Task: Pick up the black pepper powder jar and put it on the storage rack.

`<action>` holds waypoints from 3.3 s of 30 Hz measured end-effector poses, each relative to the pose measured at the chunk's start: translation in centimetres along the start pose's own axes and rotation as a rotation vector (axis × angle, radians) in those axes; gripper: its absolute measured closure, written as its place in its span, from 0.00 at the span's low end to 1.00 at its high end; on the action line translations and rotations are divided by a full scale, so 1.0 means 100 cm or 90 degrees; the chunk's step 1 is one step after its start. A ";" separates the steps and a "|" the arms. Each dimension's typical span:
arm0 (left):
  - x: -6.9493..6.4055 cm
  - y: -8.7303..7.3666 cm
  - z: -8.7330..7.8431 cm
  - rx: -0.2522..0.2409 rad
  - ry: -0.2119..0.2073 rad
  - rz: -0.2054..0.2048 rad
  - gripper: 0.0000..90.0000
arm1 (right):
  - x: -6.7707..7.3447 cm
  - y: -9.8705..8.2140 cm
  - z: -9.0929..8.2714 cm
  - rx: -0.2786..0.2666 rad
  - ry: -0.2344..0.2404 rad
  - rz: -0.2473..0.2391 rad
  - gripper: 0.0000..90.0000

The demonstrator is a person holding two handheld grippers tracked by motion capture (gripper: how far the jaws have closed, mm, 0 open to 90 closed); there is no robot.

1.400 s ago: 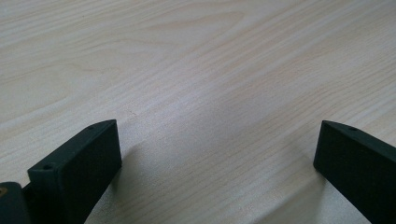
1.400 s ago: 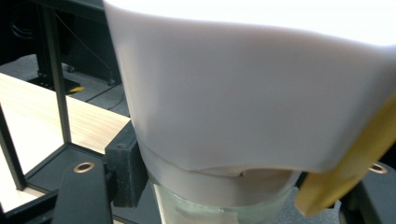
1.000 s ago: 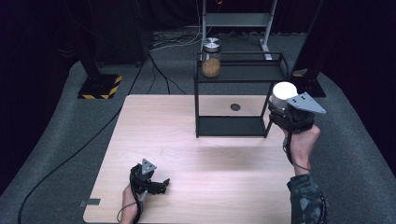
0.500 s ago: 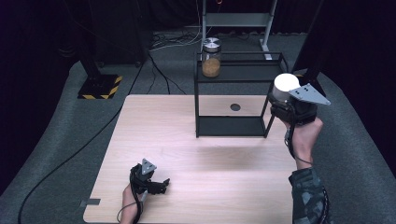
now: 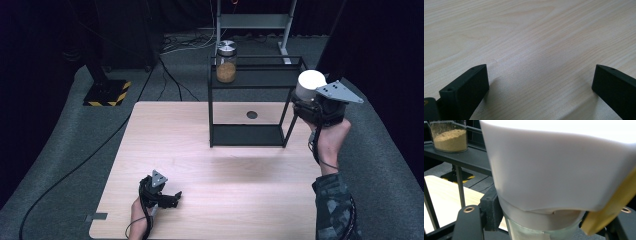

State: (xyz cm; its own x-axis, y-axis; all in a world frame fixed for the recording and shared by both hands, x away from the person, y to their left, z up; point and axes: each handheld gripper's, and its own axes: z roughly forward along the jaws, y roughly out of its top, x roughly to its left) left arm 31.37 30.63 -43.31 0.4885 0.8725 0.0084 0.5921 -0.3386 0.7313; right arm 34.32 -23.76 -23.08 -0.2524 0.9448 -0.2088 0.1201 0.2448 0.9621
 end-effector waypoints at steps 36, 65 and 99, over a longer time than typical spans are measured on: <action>0.001 0.000 0.000 0.000 -0.003 0.002 0.00 | -0.022 0.041 0.030 0.005 0.017 0.037 0.33; 0.001 0.000 0.000 0.000 -0.008 0.006 0.00 | -0.026 0.073 0.071 0.035 0.023 0.055 0.33; 0.000 -0.001 0.000 -0.002 -0.006 0.011 0.00 | -0.052 0.073 0.103 0.068 0.073 0.127 0.33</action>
State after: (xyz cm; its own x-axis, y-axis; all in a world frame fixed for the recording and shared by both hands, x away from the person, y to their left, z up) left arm 31.30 30.66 -43.33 0.5046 0.8632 0.0137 0.5823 -0.3520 0.7328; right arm 46.35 -24.66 -16.79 -0.3197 0.9475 0.0107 0.2784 0.0832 0.9569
